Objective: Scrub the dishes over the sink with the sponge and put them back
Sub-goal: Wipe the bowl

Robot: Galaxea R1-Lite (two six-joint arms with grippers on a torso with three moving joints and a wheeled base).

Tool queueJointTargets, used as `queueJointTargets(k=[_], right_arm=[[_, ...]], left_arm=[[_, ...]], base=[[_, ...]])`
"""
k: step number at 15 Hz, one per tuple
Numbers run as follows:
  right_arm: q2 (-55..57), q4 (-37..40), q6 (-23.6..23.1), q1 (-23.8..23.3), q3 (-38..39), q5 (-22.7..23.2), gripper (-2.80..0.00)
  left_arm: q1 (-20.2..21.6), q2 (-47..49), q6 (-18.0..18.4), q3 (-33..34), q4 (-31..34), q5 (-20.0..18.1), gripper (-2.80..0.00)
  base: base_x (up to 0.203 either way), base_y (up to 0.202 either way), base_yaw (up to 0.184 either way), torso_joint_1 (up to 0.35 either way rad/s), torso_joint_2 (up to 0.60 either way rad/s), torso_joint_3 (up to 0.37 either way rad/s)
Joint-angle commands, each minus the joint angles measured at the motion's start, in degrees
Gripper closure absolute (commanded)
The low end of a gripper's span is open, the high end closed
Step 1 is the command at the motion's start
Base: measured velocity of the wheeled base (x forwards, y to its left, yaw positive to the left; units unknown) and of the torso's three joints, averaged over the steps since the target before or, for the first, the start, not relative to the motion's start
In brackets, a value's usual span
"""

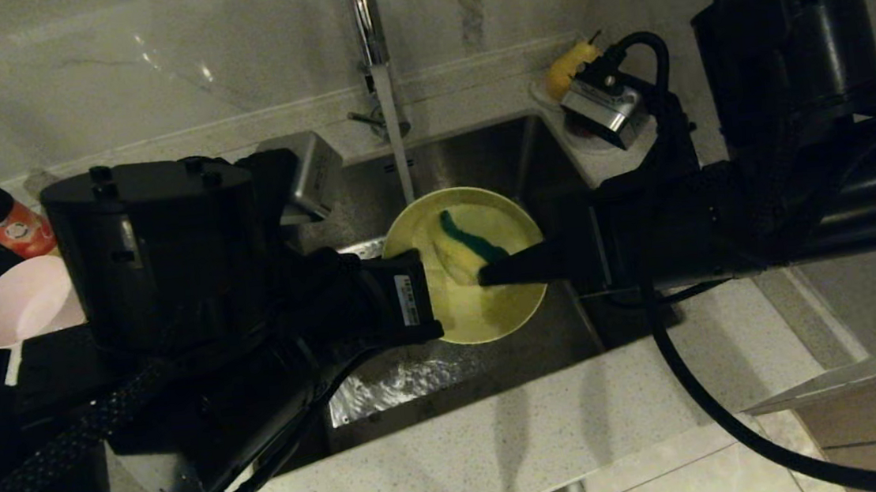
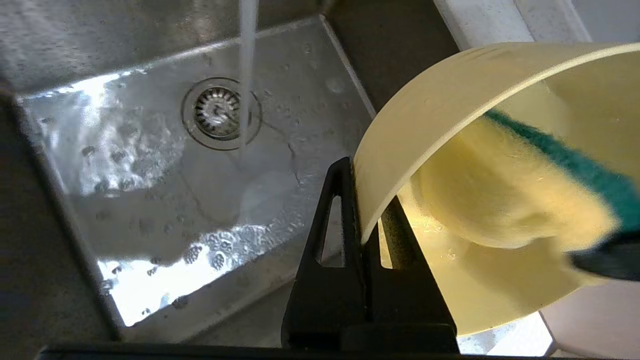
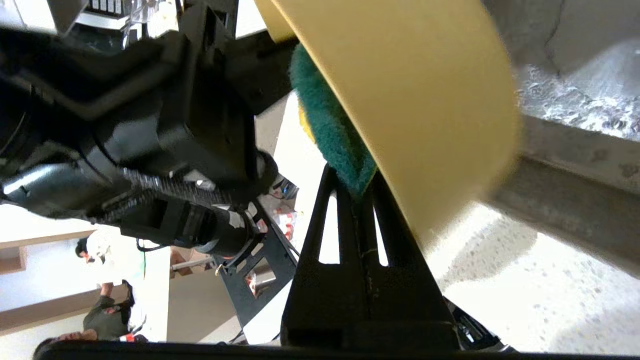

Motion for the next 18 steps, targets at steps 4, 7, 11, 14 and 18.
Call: queueJointTargets(k=[4,7,11,14,18], right_arm=[[-3.67,0.50,0.03,-2.01,-0.09,0.14,0.00],[-4.97,0.64,-0.01,-2.20,-0.62,0.16,0.00],[-7.12,1.03,-0.04,-2.03,-0.94,0.16,0.00],[-10.22,3.91,-0.01,-2.11,-1.16,0.10,0.00],[-14.41,8.48,0.05,-2.32,-3.14,0.00,0.00]], left_arm=[[0.64,-0.54,-0.16,0.58,-0.60,0.22,0.00],[0.73,-0.56,-0.51,1.59,-0.69,0.31,0.00],[2.29,0.13,-0.69,1.71,-0.69,0.31,0.00],[5.03,0.22,-0.85,1.35,-0.69,0.21,0.00],[10.11,-0.09,-1.42,1.21,-0.63,-0.20,0.00]], base=[[0.000,0.000,0.000,0.000,0.00,0.000],[0.000,0.000,0.000,0.000,0.00,0.000],[0.000,0.000,0.000,0.000,0.00,0.000],[0.000,0.000,0.000,0.000,0.00,0.000],[0.000,0.000,0.000,0.000,0.00,0.000]])
